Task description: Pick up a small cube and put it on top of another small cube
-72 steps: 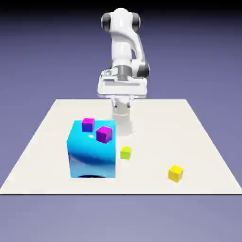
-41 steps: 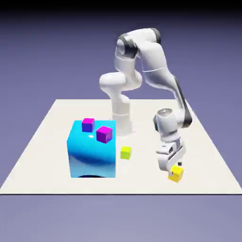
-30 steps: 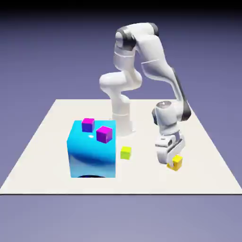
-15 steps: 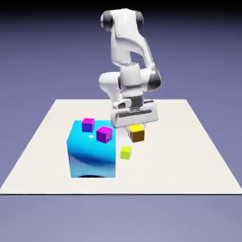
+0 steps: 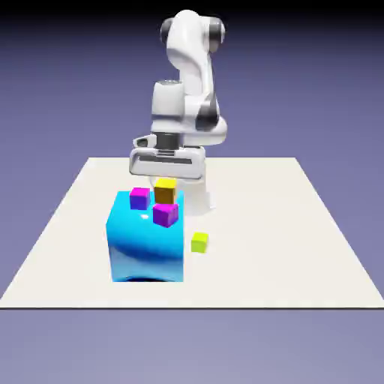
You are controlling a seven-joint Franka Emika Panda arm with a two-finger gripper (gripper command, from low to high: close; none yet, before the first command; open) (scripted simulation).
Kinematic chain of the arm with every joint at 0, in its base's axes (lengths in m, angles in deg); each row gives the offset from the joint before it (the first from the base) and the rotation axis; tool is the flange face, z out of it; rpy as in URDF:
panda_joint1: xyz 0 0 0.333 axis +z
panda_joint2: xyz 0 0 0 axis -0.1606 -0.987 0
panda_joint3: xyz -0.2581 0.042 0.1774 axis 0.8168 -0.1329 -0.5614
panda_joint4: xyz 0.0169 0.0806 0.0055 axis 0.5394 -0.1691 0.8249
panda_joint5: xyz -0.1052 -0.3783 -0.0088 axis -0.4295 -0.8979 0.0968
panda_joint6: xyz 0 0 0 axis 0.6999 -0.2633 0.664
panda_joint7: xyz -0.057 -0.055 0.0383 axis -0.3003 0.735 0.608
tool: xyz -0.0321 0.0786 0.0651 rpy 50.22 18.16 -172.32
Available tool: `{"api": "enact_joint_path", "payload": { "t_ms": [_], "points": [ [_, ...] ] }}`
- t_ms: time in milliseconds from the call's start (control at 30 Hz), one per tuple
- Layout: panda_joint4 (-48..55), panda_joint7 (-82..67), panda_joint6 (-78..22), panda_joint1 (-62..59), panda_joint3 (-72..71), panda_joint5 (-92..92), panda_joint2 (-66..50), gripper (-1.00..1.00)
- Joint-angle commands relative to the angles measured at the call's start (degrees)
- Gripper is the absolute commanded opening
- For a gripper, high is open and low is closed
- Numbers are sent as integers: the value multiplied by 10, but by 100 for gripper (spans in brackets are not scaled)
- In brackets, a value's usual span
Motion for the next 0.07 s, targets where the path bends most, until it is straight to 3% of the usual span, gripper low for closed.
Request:
{"api": "enact_joint_path", "payload": {
  "t_ms": [0, 33],
  "points": [
    [0, 0, 0, 0, 0, 0, 0, 100],
    [7, 0, -25, 0, -1, 0, 17, 100]
  ]
}}
